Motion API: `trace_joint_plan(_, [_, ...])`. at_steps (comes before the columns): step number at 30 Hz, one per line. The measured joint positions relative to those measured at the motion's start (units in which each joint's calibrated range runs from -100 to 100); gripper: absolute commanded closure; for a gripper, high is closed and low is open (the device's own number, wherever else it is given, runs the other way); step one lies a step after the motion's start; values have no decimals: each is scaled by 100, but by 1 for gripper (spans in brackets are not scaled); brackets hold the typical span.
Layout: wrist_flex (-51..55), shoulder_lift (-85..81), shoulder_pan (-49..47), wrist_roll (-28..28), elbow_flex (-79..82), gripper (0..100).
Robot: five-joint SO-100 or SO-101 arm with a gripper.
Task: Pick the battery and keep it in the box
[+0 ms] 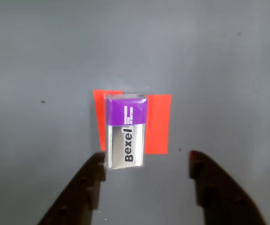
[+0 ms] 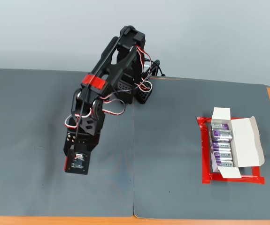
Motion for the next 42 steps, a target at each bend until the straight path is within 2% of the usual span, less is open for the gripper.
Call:
trace_joint_plan(18, [0, 229, -420, 5, 296, 75])
trace_joint_plan(42, [-17, 986, -66, -20, 126, 75])
